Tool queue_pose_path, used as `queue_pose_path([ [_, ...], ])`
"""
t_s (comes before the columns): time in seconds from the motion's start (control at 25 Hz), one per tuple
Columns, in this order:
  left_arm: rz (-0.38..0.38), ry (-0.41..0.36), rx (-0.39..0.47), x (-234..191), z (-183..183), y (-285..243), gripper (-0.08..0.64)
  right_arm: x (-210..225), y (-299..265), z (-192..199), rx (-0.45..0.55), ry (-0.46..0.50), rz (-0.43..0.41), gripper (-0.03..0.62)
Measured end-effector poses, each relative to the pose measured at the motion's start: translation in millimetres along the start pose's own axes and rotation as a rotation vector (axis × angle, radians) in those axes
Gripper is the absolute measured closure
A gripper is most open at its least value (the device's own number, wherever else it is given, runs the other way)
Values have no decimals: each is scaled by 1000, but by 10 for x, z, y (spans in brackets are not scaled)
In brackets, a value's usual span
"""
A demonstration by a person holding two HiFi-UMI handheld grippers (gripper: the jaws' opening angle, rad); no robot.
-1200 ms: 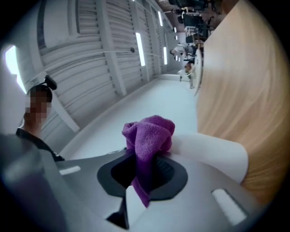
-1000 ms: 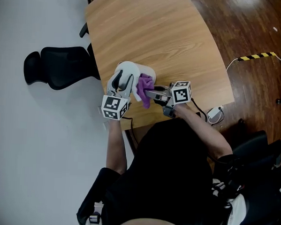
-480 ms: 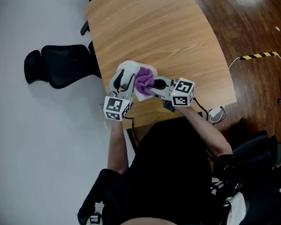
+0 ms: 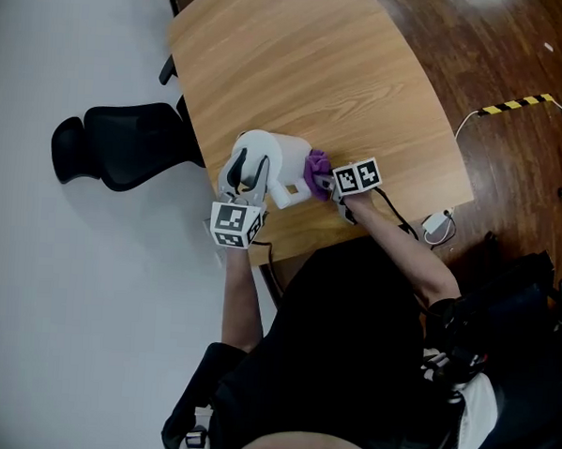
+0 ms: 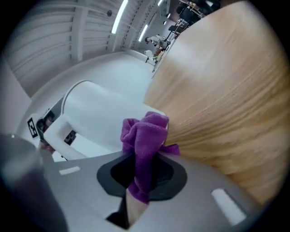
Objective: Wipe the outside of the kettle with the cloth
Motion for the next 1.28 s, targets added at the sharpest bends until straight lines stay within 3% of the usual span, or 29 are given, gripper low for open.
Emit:
queue_pose_path([
  [0.08, 1, 2, 0, 6, 13, 1, 535, -138, 124, -105, 19, -13, 2, 543],
  [0.12, 1, 1, 1, 11, 8, 1, 535, -334, 259, -223, 78, -7, -64, 543],
  [0.24, 0, -4, 2, 15, -31, -2, 534, -1200, 809, -656, 326, 87, -423, 543],
  [0.28, -2, -5, 1, 12, -34, -4, 535, -1449, 924, -743, 366, 124, -526, 543],
  [0.36, -6, -2, 0, -3, -23, -4, 535, -1647, 913, -801, 365, 161, -604, 543],
  [0.48, -12, 0, -4, -14, 3, -16, 535, -1199, 662, -724, 346, 86, -523, 543],
  [0.64, -21, 4, -3, -15, 36, -27, 535, -89, 152, -285, 151, -137, -172, 546],
  [0.76, -30, 8, -6, -34, 65, -33, 537, 200, -20, -131, 38, -234, -28, 551],
  [0.84, -39, 6, -7, -44, 68, -28, 538, 63, 105, -245, 67, -225, -31, 549],
  [0.88, -42, 3, -5, -46, 60, -24, 538, -110, 244, -375, 133, -204, -81, 549],
  [1.0, -51, -4, 0, -51, 24, -26, 540, -948, 792, -863, 393, -25, -343, 549],
  [1.08, -57, -4, -1, -52, 28, -19, 540, -1381, 959, -1021, 472, 102, -450, 549],
  [1.16, -58, -3, -2, -47, 43, -19, 540, -1423, 877, -1059, 482, 141, -441, 548],
  [1.24, -56, -3, -2, -45, 54, -28, 540, -1047, 654, -1013, 459, 63, -348, 549],
  [1.28, -57, -4, -2, -44, 57, -34, 540, -742, 518, -941, 417, -3, -262, 549],
])
Point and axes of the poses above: the fingertips, and each gripper's own axes: y backward along the fingers, x to its right, z out of its underside, the point moved 3 cm from there along y, backward along the fingers, and after that the axes turned 11 degrees about -x, right-handed, at the moved point
